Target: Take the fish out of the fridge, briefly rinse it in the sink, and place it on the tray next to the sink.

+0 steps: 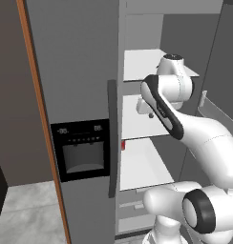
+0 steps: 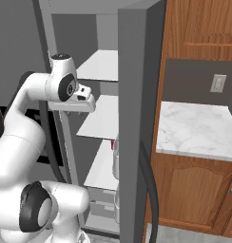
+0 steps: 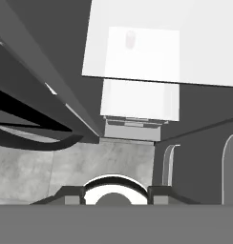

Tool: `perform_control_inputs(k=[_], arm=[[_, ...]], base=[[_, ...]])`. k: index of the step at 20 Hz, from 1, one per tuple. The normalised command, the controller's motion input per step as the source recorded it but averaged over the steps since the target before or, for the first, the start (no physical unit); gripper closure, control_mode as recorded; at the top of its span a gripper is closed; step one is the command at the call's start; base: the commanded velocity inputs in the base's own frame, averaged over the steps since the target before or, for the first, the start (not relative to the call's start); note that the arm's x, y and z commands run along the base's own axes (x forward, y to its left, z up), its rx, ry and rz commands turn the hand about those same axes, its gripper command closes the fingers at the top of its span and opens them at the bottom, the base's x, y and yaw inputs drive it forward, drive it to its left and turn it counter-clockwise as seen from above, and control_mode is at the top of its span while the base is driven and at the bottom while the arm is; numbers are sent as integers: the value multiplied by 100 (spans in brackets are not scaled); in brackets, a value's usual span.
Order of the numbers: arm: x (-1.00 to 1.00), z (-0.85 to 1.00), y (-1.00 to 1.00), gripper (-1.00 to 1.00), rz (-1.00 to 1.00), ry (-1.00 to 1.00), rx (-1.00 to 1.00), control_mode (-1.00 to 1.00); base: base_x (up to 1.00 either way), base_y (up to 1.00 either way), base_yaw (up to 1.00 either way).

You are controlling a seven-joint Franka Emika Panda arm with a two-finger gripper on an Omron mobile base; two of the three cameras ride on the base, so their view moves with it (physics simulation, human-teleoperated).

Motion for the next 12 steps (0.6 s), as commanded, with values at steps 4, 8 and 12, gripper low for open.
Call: perform_control_inputs(k=[4, 8, 12], arm=[[0, -3, 0, -100, 0, 0, -1, -100], [-1, 3, 0, -100, 0, -29, 0, -100], [-2, 41, -5, -100, 0, -64, 0, -100]], base=[[0, 0, 0], [0, 0, 0], [0, 0, 0]])
